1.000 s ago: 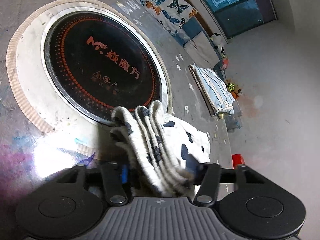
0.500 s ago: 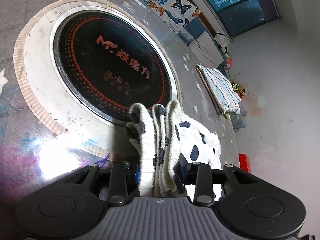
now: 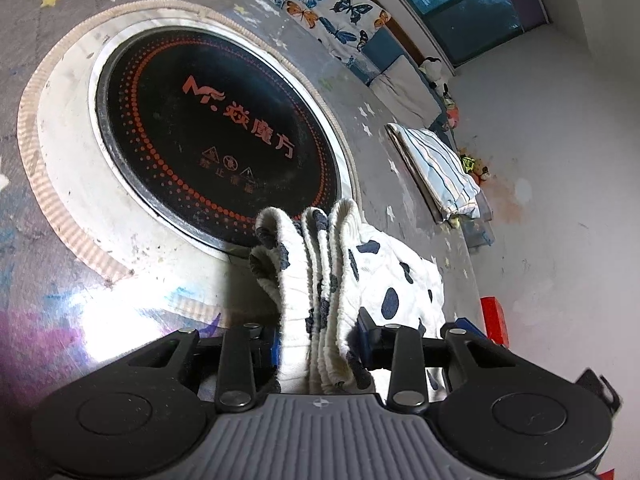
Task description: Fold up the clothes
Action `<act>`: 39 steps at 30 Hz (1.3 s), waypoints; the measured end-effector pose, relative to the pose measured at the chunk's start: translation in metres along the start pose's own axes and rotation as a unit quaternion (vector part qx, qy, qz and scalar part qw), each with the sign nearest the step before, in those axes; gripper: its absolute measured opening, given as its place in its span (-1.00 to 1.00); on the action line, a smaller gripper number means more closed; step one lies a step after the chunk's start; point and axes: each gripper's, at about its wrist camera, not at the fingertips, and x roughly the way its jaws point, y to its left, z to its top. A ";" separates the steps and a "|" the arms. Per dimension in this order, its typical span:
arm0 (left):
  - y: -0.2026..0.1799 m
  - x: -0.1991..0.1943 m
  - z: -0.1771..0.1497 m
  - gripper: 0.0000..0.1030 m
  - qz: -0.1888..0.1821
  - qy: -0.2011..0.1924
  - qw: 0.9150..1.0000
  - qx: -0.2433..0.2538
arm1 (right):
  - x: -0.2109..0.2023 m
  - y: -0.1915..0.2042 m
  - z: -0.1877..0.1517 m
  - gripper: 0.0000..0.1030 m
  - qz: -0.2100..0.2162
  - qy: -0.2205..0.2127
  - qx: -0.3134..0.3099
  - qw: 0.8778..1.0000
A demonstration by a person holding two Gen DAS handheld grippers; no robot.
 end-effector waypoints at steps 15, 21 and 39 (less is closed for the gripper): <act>-0.020 -0.001 0.002 -0.31 0.043 -0.016 0.997 0.067 | 0.009 -0.018 -0.014 -0.87 0.041 0.011 0.104 0.994; -0.051 -0.004 0.007 -0.35 0.048 -0.036 0.991 0.122 | -0.017 -0.017 -0.002 -0.91 0.042 -0.031 0.099 0.994; -0.154 0.059 0.022 -0.36 0.036 -0.031 0.978 0.204 | -0.071 -0.066 0.044 -0.91 -0.056 -0.085 0.073 0.992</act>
